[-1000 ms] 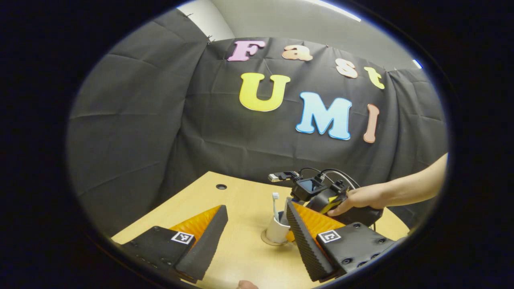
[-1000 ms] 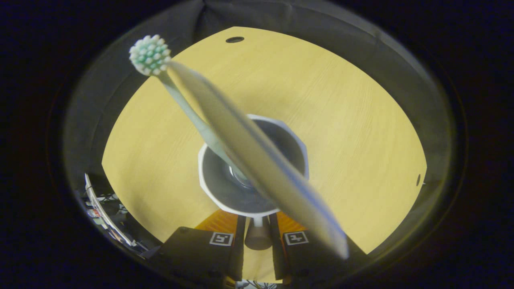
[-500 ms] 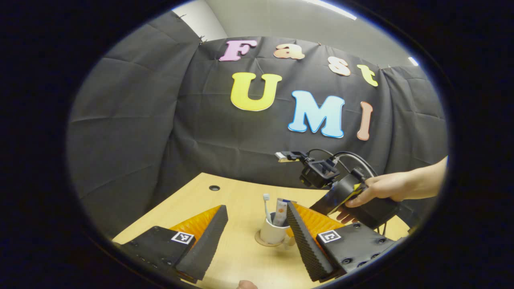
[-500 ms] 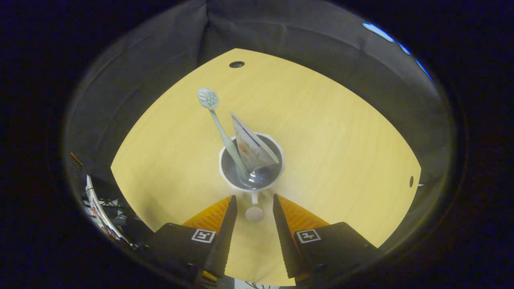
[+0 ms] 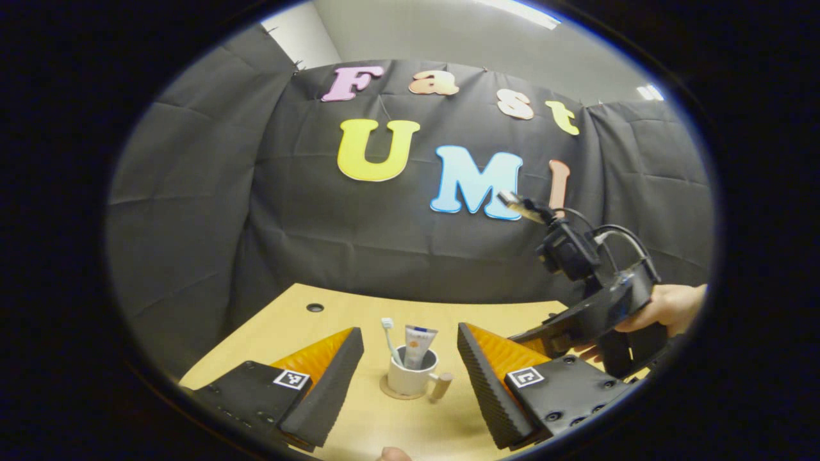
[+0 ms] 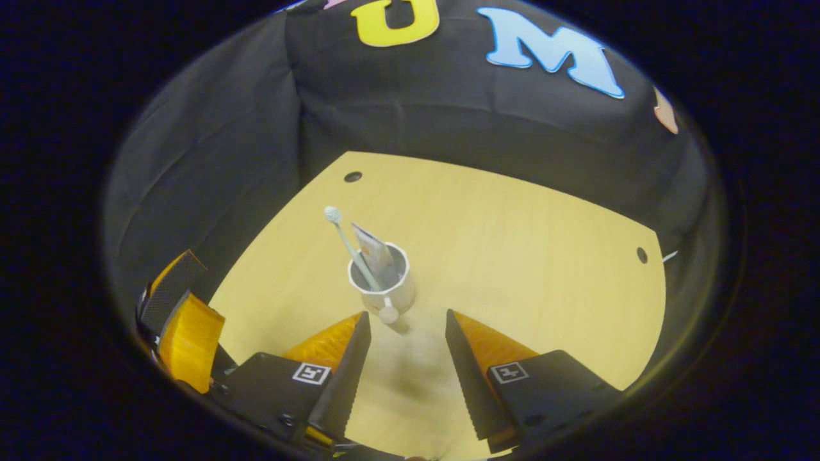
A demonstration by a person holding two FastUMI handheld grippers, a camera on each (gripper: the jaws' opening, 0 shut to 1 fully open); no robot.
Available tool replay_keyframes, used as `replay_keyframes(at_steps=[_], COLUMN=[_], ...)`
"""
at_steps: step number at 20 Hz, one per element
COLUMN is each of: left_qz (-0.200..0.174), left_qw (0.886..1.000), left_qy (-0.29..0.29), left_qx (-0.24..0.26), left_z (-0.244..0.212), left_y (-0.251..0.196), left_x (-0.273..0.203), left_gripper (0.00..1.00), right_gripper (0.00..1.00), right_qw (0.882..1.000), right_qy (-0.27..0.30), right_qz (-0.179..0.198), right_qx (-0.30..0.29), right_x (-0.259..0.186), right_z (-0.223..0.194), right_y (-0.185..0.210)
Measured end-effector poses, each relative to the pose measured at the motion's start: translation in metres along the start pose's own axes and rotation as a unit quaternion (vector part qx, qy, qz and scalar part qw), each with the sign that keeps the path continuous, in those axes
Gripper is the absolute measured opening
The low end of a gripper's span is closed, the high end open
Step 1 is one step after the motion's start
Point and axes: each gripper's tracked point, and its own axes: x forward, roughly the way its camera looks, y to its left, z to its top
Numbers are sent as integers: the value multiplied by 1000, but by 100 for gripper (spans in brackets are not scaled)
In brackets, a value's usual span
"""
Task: Put the toothbrush and toothpaste on the desktop into the cup, then pick up the cup and place it on the coaster on the desktop.
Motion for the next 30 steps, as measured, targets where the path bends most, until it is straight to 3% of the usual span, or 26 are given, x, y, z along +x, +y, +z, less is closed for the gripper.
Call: replay_keyframes(at_steps=[4, 7, 13, 20, 24, 25, 30], left_qz=[-14, -22, -21, -32, -13, -9, 3], left_qw=[1000, 1000, 999, 996, 996, 996, 996], left_qy=[-4, -10, -21, -65, -81, -83, -82], left_qx=[13, 20, 27, 47, 39, 38, 36], left_z=[4, 10, 16, 34, 41, 42, 40], left_y=[-19, -32, -51, -75, -76, -77, -76], left_x=[6, 12, 20, 15, 10, 9, 10], left_gripper=[96, 96, 97, 96, 94, 94, 94], right_gripper=[76, 76, 76, 76, 77, 84, 83], right_qw=[994, 982, 938, 880, 873, 873, 869], right_qy=[-93, -163, -298, -391, -410, -413, -424], right_qz=[-35, -78, -167, -269, -263, -258, -254], right_qx=[47, 62, 63, -20, -34, -32, -31], right_x=[-37, -62, -121, -183, -195, -197, -200], right_z=[9, 10, 13, 15, 15, 15, 25], right_y=[-24, -47, -92, -117, -115, -115, -125])
